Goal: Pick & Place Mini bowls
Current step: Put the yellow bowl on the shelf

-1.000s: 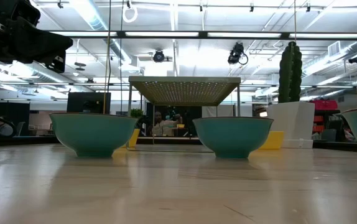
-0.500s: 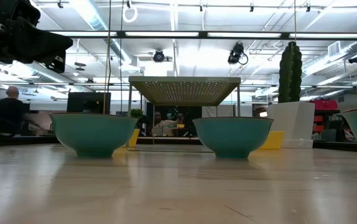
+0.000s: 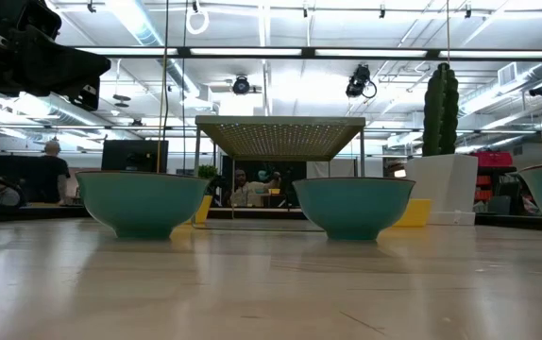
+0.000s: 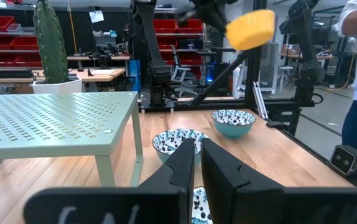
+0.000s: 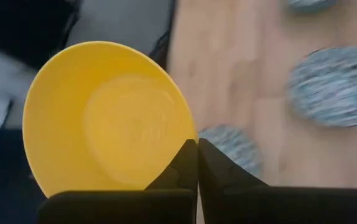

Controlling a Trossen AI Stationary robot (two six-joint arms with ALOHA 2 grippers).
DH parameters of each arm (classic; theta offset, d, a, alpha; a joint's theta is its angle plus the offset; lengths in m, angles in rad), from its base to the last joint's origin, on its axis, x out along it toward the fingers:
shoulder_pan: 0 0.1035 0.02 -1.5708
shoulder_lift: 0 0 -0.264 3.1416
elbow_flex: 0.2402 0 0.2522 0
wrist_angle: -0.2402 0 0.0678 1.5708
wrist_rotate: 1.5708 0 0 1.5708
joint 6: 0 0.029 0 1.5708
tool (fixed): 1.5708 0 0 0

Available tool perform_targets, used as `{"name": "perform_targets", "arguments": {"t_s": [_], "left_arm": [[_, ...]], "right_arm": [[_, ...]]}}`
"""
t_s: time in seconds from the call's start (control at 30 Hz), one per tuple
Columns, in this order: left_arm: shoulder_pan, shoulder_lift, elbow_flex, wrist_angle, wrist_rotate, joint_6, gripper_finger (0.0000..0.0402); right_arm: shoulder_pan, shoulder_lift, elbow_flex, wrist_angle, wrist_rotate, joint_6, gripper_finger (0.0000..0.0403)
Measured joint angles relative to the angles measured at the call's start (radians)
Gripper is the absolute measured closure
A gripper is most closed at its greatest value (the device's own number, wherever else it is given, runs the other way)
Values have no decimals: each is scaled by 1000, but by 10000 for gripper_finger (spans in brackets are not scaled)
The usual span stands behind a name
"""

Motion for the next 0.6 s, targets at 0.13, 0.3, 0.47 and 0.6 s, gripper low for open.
{"name": "perform_targets", "arguments": {"t_s": [0.13, 0.3, 0.47, 0.6], "left_arm": [[0, 0, 0, 0, 0, 0, 367], [0, 0, 0, 0, 0, 0, 367], [0, 0, 0, 0, 0, 0, 367], [0, 0, 0, 0, 0, 0, 367]], "right_arm": [[-127, 45, 71, -45, 32, -20, 403], [-264, 112, 126, -60, 32, -18, 403], [-373, 180, 180, -63, 30, 20, 403], [-453, 234, 240, -64, 64, 89, 403]]}}
